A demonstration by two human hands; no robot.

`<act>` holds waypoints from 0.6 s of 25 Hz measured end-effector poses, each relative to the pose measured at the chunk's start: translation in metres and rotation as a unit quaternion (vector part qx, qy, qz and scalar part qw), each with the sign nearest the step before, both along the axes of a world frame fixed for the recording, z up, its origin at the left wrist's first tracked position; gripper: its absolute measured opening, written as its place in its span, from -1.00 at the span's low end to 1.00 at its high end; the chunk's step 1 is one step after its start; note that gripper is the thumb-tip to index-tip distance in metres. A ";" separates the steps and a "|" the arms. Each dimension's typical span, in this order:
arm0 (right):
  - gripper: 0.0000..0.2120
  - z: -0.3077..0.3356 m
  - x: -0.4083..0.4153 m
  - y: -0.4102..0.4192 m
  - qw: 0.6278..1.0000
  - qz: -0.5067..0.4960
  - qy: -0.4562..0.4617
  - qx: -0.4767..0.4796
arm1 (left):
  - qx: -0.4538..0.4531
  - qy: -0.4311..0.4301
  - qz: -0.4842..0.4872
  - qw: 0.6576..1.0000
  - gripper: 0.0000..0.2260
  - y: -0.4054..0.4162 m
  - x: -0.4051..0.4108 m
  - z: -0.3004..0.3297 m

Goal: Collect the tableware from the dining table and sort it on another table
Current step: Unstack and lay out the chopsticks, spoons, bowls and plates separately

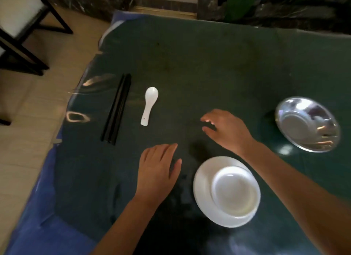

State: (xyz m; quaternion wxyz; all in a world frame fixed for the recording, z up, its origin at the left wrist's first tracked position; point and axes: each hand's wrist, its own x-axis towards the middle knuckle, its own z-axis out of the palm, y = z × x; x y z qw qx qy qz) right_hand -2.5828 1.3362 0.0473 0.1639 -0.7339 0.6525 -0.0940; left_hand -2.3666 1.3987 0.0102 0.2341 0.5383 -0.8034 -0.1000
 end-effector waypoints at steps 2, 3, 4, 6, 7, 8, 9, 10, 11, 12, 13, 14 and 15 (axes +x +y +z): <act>-0.70 0.008 -0.022 0.057 0.999 0.015 0.050 -0.015 | -0.002 -0.024 -0.059 0.998 -0.66 0.030 -0.017 0.010; -0.67 0.008 -0.030 0.082 0.997 0.024 0.065 -0.026 | 0.007 -0.043 -0.084 0.996 -0.64 0.040 -0.025 0.013; -0.64 0.008 -0.036 0.105 0.996 0.025 0.071 -0.040 | 0.026 -0.062 -0.103 0.992 -0.61 0.049 -0.034 0.017; -0.56 0.004 -0.044 0.144 0.997 0.003 0.068 -0.036 | 0.061 -0.092 -0.125 0.986 -0.56 0.061 -0.048 0.019; -0.53 0.001 -0.046 0.159 0.998 -0.017 0.058 -0.023 | 0.081 -0.101 -0.139 0.982 -0.54 0.066 -0.051 0.018; -0.53 -0.003 -0.047 0.172 0.998 -0.039 0.041 -0.013 | 0.104 -0.109 -0.160 0.976 -0.53 0.070 -0.053 0.016; -0.54 -0.008 -0.047 0.183 0.998 -0.058 0.020 -0.012 | 0.116 -0.115 -0.185 0.969 -0.51 0.075 -0.053 0.014; -0.56 -0.013 -0.047 0.193 0.997 -0.074 -0.004 -0.015 | 0.126 -0.122 -0.207 0.963 -0.49 0.079 -0.051 0.012; -0.59 -0.019 -0.047 0.202 0.995 -0.090 -0.031 -0.016 | 0.133 -0.131 -0.228 0.956 -0.47 0.083 -0.050 0.011; -0.62 -0.023 -0.047 0.208 0.992 -0.111 -0.063 -0.008 | 0.142 -0.139 -0.246 0.949 -0.46 0.087 -0.049 0.010; -0.65 -0.028 -0.047 0.212 0.986 -0.136 -0.096 0.007 | 0.145 -0.141 -0.253 0.946 -0.47 0.090 -0.048 0.008; -0.67 -0.032 -0.047 0.215 0.979 -0.159 -0.123 0.024 | 0.153 -0.138 -0.249 0.946 -0.51 0.091 -0.048 0.005; -0.70 -0.036 -0.047 0.217 0.973 -0.179 -0.139 0.039 | 0.164 -0.134 -0.233 0.949 -0.55 0.092 -0.050 0.002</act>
